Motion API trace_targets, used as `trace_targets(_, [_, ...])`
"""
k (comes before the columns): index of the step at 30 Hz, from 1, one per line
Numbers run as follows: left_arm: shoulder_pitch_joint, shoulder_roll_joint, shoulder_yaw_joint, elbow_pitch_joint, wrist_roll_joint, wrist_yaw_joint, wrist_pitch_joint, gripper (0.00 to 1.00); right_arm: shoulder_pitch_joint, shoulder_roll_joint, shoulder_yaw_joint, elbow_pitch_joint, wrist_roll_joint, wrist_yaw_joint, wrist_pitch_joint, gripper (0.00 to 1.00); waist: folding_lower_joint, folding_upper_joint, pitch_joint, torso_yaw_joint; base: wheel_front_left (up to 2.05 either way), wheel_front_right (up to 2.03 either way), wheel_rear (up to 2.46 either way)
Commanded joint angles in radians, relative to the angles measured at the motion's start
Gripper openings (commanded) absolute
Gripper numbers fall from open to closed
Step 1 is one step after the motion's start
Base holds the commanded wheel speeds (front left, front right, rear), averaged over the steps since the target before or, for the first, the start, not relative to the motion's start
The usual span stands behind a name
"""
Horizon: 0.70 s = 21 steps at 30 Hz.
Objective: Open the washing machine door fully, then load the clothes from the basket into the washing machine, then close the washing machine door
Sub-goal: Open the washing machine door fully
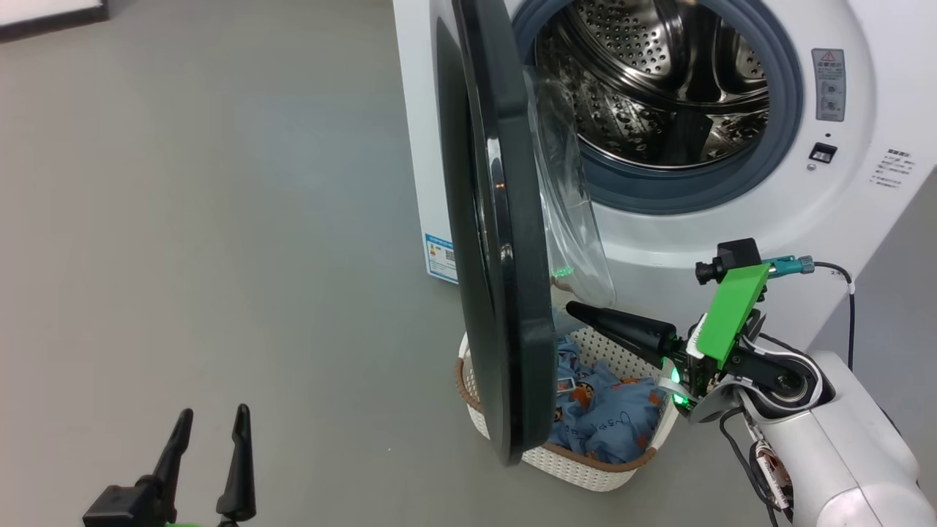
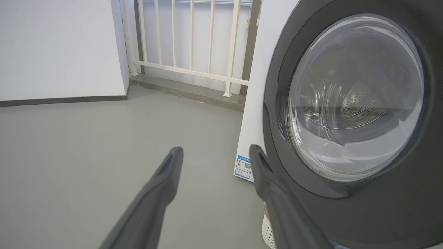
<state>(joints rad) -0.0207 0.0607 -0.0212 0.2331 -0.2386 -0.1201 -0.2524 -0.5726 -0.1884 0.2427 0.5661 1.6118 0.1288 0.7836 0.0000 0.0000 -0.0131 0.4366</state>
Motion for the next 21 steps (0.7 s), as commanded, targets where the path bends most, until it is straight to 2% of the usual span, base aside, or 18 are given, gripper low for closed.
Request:
trace_targets(1, [-0.012, 0.009, 0.037, -0.026, 0.008, -0.004, -0.009, 1.0, -0.019, 0.004, 0.002, -0.033, -0.004, 0.002, 0.006, 0.0, 0.0, 0.0, -0.003, -0.016, 0.0, 0.0, 0.0])
trace_targets(10, [-0.012, 0.006, 0.041, -0.025, 0.006, -0.004, -0.009, 1.0, -0.012, -0.01, -0.012, -0.067, -0.023, 0.002, -0.016, 0.0, 0.0, 0.0, -0.004, -0.074, 0.0, 0.0, 0.0])
trace_targets(11, [-0.013, 0.006, 0.041, -0.024, 0.005, -0.005, -0.009, 1.0, -0.009, -0.013, -0.011, -0.073, -0.029, 0.002, -0.021, 0.13, 0.0, 0.0, -0.004, -0.084, 0.0, 0.0, 0.0])
trace_targets(12, [-0.014, 0.005, 0.041, -0.023, 0.004, -0.005, -0.009, 1.0, -0.006, -0.016, -0.008, -0.081, -0.036, 0.002, -0.024, 0.39, 0.0, 0.0, -0.005, -0.093, 0.0, 0.0, 0.0])
trace_targets(13, [-0.014, 0.005, 0.041, -0.023, 0.004, -0.005, -0.009, 1.0, -0.002, -0.019, -0.004, -0.093, -0.043, 0.002, -0.024, 0.83, 0.0, 0.0, -0.006, -0.104, 0.0, 0.0, 0.0])
trace_targets(14, [-0.015, 0.005, 0.041, -0.022, 0.004, -0.005, -0.009, 1.0, 0.004, -0.021, -0.001, -0.104, -0.049, 0.002, -0.026, 1.0, 0.0, 0.0, -0.007, -0.114, 0.0, 0.0, 0.0])
trace_targets(21, [-0.016, 0.002, 0.04, -0.023, 0.005, -0.006, -0.009, 1.0, 0.043, -0.043, 0.007, -0.198, -0.107, 0.002, -0.086, 1.0, 0.0, 0.0, -0.012, -0.188, 0.0, 0.0, 0.0])
